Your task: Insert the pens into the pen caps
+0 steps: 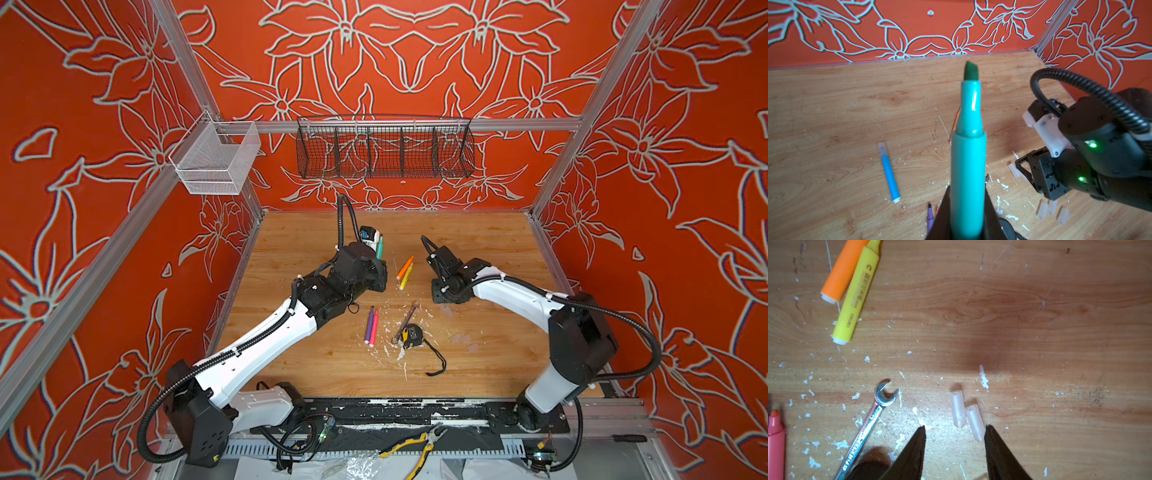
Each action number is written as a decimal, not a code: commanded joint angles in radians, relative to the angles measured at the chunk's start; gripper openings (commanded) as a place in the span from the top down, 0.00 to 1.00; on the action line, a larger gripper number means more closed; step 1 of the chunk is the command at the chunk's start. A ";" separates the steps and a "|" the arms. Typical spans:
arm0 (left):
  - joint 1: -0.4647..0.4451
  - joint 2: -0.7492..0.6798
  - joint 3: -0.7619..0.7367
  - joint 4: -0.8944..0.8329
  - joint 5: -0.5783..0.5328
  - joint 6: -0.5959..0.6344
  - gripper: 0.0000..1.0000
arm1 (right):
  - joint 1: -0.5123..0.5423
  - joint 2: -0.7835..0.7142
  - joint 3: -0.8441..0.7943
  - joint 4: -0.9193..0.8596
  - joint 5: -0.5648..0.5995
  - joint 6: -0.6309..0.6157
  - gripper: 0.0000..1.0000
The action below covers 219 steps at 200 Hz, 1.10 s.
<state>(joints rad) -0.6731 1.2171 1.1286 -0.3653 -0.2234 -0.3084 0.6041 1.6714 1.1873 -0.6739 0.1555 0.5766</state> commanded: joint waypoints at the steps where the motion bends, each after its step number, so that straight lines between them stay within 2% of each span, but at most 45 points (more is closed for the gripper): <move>1: 0.007 -0.027 -0.015 0.007 -0.005 -0.011 1.00 | -0.003 0.031 0.033 -0.037 -0.028 -0.034 0.52; 90: 0.007 -0.029 -0.018 0.011 -0.002 -0.004 1.00 | -0.029 0.179 0.091 -0.047 -0.054 -0.028 0.63; 160: 0.007 -0.031 -0.019 0.012 -0.002 0.000 1.00 | -0.030 0.203 0.021 0.011 -0.139 -0.003 0.67; 219: 0.007 -0.031 -0.020 0.012 0.001 0.000 1.00 | -0.029 0.185 -0.030 0.022 -0.142 0.017 0.69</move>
<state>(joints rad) -0.6731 1.2053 1.1133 -0.3645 -0.2230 -0.3080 0.5812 1.8584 1.1969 -0.6415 0.0257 0.5686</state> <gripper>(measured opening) 0.148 0.310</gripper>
